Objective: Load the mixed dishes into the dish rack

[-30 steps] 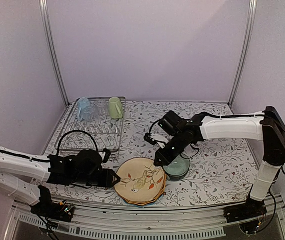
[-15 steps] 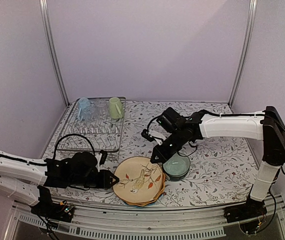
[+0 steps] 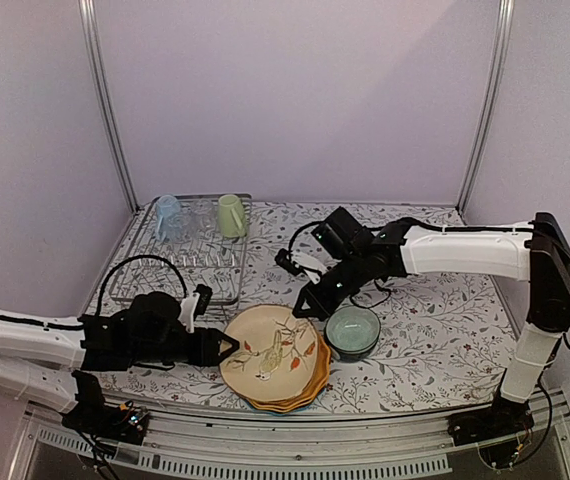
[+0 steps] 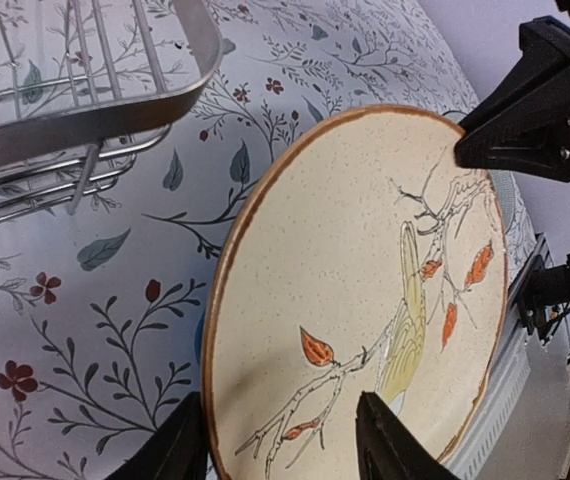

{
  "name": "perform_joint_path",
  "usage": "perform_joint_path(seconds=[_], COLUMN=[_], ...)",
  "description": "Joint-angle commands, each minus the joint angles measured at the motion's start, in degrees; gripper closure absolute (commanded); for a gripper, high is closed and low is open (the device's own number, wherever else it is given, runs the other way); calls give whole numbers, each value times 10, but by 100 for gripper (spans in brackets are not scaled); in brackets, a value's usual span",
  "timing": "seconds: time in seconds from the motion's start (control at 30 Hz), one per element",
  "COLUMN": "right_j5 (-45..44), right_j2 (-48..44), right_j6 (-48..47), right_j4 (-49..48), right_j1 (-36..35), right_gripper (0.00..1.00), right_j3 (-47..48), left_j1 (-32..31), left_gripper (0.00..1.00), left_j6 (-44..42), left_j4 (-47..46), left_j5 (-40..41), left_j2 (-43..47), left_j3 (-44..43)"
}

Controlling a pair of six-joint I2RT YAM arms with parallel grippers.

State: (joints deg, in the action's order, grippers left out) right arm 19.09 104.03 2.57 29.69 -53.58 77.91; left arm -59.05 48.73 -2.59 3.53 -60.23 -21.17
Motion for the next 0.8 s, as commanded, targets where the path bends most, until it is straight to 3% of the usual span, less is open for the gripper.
perform_joint_path(seconds=[0.0, 0.43, 0.77], right_j5=[1, 22, 22], right_j2=[-35, -84, -92], right_j6=[-44, -80, -77], right_j4=[-56, -152, -175], right_j1=[-2, 13, 21], right_gripper=[100, 100, 100], right_j3=[-18, -98, -111], left_j1=[22, 56, 76], left_gripper=[49, 47, 74], left_j6=[-52, -116, -111], left_j4=[-17, -112, -160], left_j5=[-10, -131, -199], left_j2=[1, -23, -31], left_j3=[-1, 15, 21])
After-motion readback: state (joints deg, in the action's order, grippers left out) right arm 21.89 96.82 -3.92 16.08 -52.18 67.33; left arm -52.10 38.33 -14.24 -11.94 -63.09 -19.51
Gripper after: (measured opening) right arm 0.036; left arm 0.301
